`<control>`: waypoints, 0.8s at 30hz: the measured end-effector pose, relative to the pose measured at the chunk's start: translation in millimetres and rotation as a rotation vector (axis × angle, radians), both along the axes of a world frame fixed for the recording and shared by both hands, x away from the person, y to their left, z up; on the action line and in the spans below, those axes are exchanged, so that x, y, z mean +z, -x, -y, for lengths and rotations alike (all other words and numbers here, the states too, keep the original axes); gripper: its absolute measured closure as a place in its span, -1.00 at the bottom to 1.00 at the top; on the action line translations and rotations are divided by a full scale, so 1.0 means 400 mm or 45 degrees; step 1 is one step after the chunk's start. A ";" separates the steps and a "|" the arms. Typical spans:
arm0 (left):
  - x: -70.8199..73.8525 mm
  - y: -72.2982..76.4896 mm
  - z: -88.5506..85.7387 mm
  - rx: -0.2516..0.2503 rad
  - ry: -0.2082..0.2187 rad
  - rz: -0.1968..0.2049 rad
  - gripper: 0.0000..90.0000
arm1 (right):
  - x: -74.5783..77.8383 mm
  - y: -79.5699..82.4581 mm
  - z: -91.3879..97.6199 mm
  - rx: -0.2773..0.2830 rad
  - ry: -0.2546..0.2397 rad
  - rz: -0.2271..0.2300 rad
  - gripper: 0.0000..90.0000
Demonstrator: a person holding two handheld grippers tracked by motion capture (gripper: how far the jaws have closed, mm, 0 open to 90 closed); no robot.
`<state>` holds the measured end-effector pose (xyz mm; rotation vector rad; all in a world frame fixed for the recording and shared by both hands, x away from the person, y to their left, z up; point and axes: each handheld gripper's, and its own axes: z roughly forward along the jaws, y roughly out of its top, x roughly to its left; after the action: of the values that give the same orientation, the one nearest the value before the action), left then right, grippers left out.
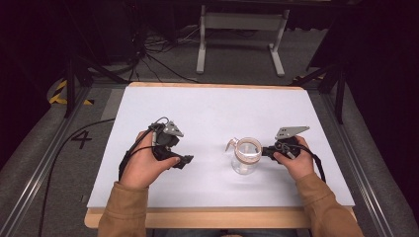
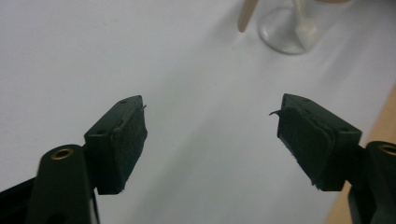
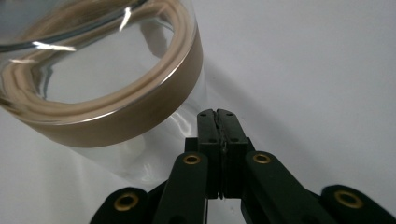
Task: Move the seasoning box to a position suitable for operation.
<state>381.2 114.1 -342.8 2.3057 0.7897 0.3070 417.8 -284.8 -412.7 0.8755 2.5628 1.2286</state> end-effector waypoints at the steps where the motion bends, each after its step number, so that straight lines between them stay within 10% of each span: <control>1: 0.001 -0.001 -0.001 0.010 -0.021 0.035 -0.49 | 0.000 0.000 0.000 -0.001 0.001 -0.003 1.00; 5: -0.004 -0.003 -0.001 0.017 -0.050 0.091 -0.49 | 0.003 0.004 -0.001 0.000 0.021 0.002 1.00; 11: 0.000 -0.003 0.002 0.005 -0.012 -0.025 -0.24 | 0.012 0.015 -0.008 0.010 0.047 0.017 1.00; 24: -0.002 -0.010 0.010 0.000 0.003 -0.054 -0.20 | 0.033 0.059 -0.020 0.060 0.101 0.011 1.00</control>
<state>385.3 110.2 -343.5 2.3168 0.8106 0.2582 394.2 -276.8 -399.6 0.7961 2.6200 1.1319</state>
